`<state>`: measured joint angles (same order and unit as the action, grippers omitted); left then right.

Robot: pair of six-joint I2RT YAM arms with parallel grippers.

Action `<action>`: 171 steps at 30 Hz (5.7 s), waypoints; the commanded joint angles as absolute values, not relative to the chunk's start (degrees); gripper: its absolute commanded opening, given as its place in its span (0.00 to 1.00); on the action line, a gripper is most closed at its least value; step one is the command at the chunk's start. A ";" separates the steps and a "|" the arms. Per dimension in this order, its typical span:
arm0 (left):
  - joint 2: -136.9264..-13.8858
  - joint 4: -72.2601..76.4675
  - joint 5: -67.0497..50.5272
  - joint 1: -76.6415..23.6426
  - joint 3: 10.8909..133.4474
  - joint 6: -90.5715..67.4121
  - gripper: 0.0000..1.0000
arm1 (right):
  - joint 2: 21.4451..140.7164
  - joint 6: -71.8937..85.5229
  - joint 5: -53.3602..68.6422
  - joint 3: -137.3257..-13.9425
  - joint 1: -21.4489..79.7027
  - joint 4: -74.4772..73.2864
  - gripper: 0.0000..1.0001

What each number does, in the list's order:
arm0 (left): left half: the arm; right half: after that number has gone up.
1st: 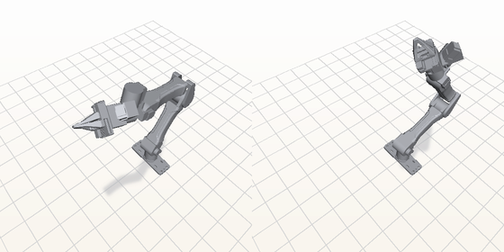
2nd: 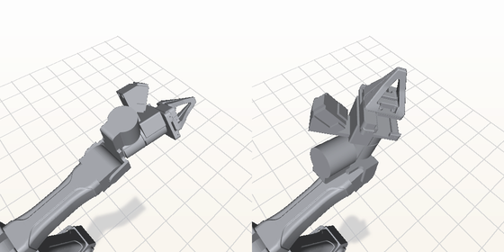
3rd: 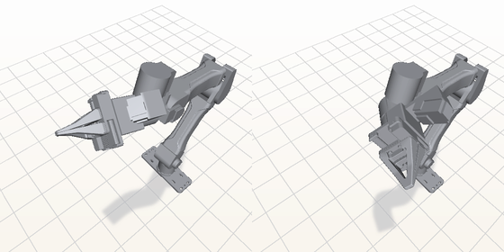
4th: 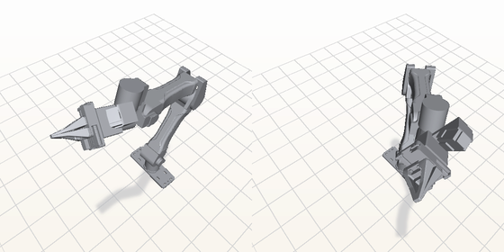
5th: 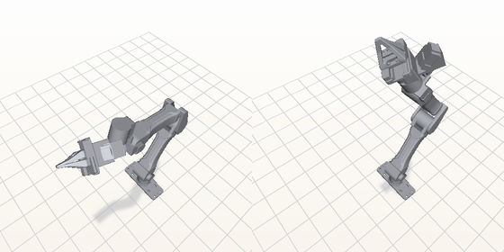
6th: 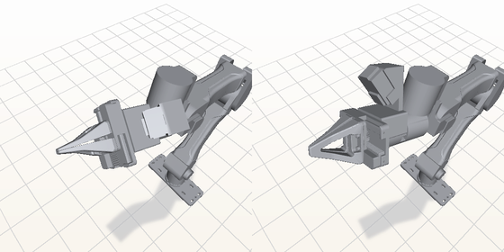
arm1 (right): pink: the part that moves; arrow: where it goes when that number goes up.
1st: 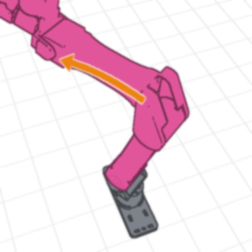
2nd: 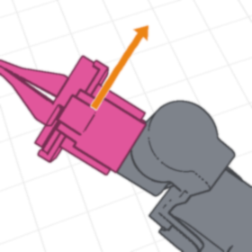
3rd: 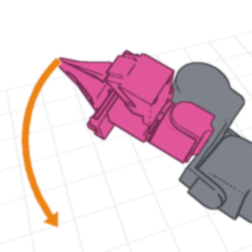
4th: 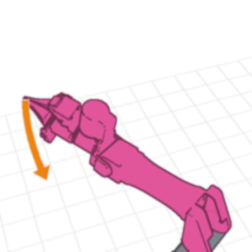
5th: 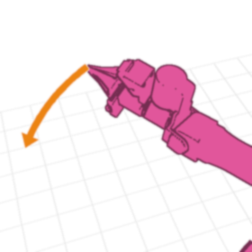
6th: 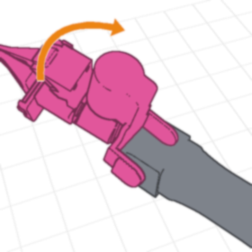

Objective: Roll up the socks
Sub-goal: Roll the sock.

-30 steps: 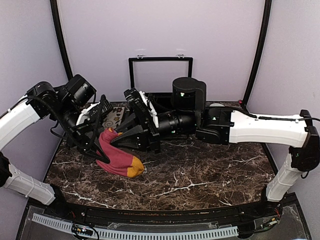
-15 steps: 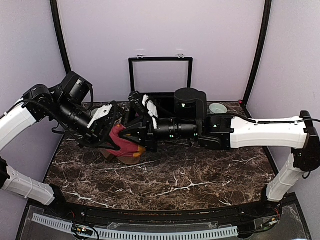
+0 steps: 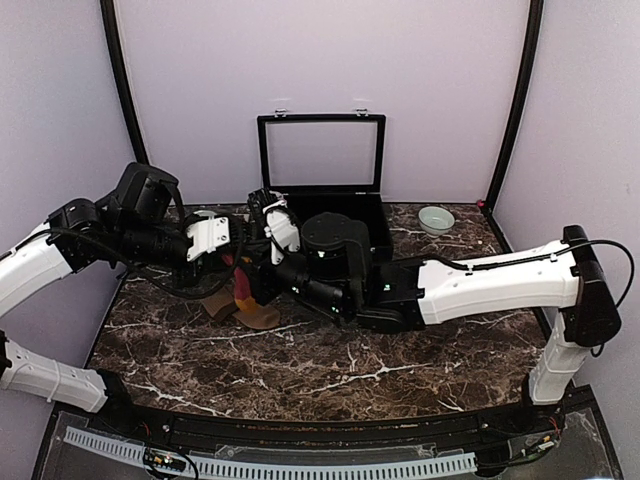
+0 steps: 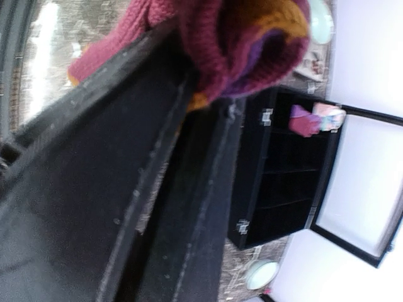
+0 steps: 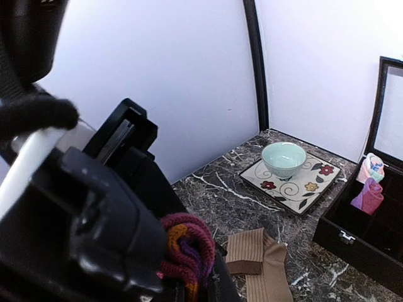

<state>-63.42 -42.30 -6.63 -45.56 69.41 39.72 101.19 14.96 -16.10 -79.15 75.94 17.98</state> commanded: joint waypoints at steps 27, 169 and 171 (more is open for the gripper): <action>-64.87 -42.47 -17.40 -46.78 72.16 28.26 0.00 | 82.49 3.14 -1.72 -50.92 76.80 40.36 0.54; -69.54 -66.29 -68.11 -42.85 76.46 35.40 0.00 | 92.54 -5.73 33.94 -80.52 68.96 9.27 0.42; -69.44 -66.39 -67.55 -42.85 76.09 35.59 0.00 | 91.80 -6.16 32.96 -80.39 68.42 7.85 0.42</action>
